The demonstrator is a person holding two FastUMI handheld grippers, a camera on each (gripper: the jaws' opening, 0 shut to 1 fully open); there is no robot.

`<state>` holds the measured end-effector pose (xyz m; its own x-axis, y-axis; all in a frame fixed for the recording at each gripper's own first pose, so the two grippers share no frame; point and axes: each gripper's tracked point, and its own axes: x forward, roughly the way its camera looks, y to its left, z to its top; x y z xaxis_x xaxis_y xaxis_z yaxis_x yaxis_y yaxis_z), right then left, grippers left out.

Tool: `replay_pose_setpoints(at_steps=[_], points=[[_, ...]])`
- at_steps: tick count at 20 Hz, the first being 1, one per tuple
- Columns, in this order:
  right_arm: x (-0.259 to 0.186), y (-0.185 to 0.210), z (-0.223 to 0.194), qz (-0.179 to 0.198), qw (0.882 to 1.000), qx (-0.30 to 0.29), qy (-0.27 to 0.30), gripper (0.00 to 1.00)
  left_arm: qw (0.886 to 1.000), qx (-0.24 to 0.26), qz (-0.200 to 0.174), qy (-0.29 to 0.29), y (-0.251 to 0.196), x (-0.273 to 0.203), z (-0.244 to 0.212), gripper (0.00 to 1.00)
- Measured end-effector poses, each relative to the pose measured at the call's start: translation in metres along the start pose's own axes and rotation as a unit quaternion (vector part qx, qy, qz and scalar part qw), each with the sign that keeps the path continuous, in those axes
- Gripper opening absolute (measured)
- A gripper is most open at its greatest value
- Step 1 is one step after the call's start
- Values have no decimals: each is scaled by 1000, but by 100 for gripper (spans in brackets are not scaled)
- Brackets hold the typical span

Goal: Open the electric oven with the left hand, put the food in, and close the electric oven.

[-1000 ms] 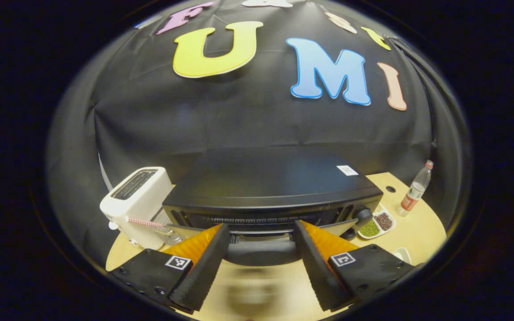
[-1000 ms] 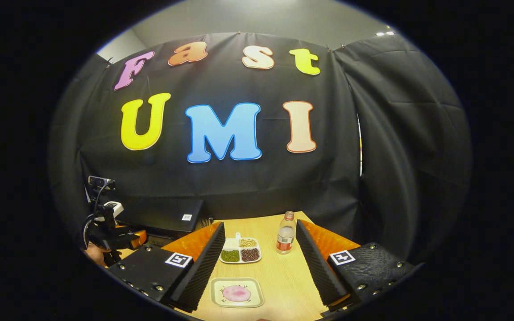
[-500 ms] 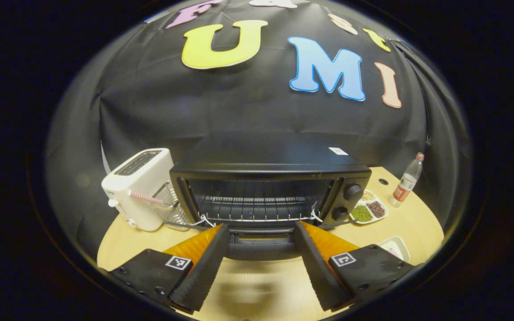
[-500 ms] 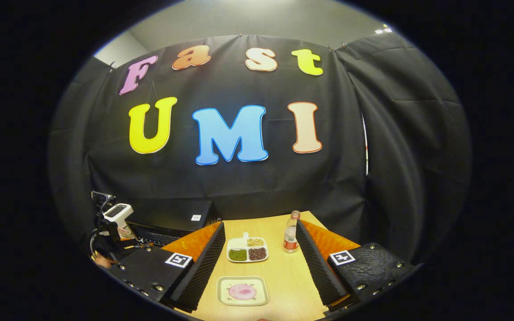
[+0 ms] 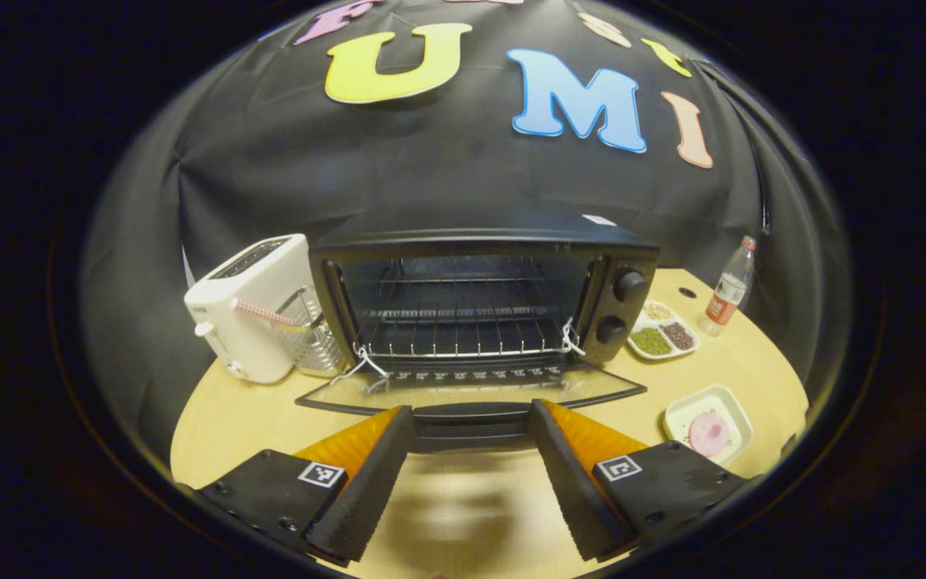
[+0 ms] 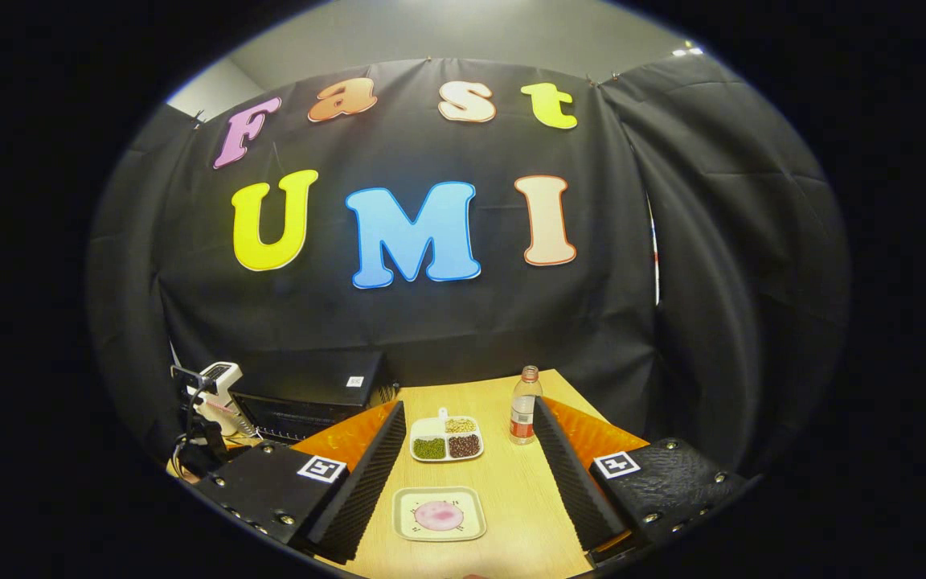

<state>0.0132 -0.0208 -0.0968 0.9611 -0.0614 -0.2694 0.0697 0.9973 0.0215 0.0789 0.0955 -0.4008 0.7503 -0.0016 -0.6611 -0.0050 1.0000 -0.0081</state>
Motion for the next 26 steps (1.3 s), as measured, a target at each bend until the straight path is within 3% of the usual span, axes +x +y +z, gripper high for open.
replay_pose_setpoints(at_steps=[3, 5, 8, 13, 18, 19, 20, 22, 23, 24, 26], points=[[-2, 2, -5, 1, 1000, 0, 6, 96, 1000, 1, -3, 23, 2, 1, -26, 98], [-3, 1, -9, 0, 1000, -3, 11, 96, 1000, -10, 4, 9, 5, -5, -19, 98], [5, -2, -21, 5, 999, -1, 38, 96, 999, -17, 5, -51, 4, -33, 30, 99], [31, 1, -67, 50, 988, -3, 149, 96, 986, -13, -5, -169, -15, -105, 133, 100], [58, -11, -128, 74, 958, 24, 275, 97, 955, -6, -4, -295, -29, -200, 223, 100], [61, -13, -141, 77, 951, 32, 299, 97, 950, 2, -2, -312, -31, -216, 233, 92], [65, -14, -150, 80, 943, 45, 319, 98, 946, 10, 2, -325, -31, -230, 241, 100], [74, -14, -170, 80, 928, 79, 356, 98, 937, 17, 8, -350, -30, -260, 252, 98], [77, -18, -181, 79, 921, 93, 369, 98, 934, 17, 7, -358, -29, -272, 255, 92], [80, -21, -189, 78, 915, 101, 384, 98, 931, 21, 8, -365, -28, -279, 256, 100], [90, -22, -210, 73, 903, 105, 410, 98, 934, 32, 21, -355, -21, -277, 245, 100]])
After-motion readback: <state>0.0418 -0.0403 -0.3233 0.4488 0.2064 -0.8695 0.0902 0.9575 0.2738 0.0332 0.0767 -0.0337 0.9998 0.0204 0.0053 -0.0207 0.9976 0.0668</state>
